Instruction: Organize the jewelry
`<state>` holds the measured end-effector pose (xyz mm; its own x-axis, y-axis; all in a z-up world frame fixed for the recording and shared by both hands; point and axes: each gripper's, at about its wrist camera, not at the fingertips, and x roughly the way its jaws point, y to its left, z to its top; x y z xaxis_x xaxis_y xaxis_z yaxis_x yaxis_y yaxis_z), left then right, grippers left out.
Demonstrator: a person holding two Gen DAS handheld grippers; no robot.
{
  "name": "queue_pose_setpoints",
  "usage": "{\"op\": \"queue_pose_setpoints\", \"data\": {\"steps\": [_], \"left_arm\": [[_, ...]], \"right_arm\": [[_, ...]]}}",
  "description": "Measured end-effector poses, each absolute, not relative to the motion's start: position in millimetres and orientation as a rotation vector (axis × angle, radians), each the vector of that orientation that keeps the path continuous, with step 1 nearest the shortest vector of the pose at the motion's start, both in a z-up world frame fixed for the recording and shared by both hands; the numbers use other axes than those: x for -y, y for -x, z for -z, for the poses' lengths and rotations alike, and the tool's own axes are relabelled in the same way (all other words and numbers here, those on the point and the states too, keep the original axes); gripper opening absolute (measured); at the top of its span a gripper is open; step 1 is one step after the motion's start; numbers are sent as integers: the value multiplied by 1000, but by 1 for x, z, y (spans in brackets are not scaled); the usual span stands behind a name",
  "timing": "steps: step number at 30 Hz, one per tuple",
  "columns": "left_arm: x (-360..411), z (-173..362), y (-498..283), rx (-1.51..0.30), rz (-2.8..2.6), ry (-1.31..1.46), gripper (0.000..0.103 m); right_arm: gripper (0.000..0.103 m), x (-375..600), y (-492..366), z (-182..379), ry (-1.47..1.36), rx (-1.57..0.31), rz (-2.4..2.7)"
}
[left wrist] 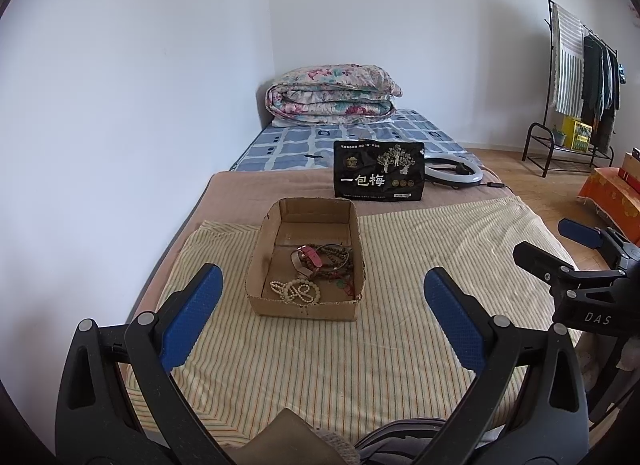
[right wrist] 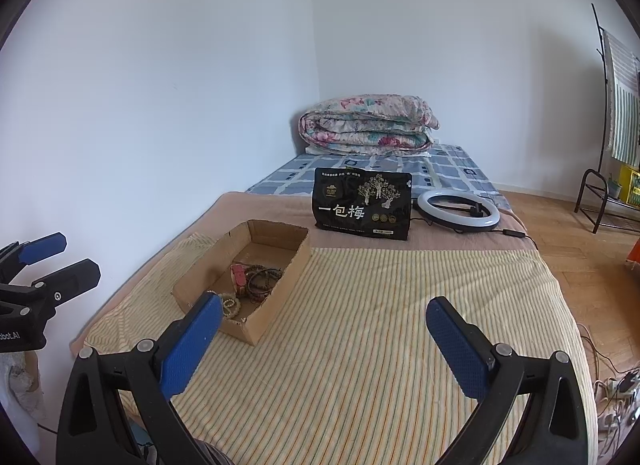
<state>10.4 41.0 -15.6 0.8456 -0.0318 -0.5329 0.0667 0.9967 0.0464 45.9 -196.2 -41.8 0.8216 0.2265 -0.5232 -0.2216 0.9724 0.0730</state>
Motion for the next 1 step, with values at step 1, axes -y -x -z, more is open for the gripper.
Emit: {"op": "queue_pose_setpoints", "data": {"steps": [1], "left_arm": [[-42,17,-10,-559,49,-64,102]], "right_arm": [[103,197,-46,42,-12,-558,-238]]}}
